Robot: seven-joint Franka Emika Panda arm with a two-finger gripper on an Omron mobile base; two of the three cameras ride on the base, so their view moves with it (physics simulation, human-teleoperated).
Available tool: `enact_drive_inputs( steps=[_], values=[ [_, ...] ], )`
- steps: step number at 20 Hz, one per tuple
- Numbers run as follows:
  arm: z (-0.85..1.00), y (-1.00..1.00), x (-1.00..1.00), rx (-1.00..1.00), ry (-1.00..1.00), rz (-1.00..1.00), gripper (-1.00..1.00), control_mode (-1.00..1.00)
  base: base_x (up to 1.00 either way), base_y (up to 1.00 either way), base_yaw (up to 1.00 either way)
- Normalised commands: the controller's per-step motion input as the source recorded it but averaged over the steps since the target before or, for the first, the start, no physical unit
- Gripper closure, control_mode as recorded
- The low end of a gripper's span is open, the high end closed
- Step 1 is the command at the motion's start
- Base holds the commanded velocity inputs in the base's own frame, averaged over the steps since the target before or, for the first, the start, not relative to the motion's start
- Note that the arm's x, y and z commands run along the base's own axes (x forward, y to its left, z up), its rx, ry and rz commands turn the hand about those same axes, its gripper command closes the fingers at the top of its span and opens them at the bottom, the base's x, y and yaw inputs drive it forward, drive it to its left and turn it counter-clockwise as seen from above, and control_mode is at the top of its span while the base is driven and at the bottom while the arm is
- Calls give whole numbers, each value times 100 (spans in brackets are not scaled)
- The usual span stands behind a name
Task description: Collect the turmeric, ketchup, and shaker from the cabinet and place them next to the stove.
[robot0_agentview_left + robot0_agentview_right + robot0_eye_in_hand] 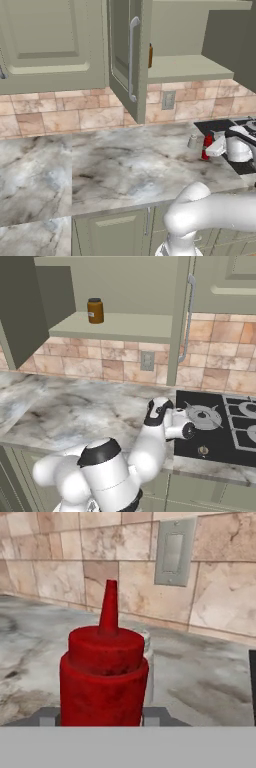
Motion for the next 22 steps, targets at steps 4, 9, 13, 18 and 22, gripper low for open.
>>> enact_drive_inputs(
  steps=[4, 9, 13, 18, 22],
  values=[
    [-30, -22, 17, 5, 0, 7, 100, -100, 0, 0, 0],
    [-44, -9, -6, 2, -2, 7, 100, -100, 0, 0, 0],
    [-53, 19, -65, 0, -8, 6, -100, -100, 0, 0, 0],
    [-26, 22, -55, 0, -7, 4, -100, -100, 0, 0, 0],
    [0, 13, -8, 0, -1, 0, -100, -100, 0, 0, 0]
  ],
)
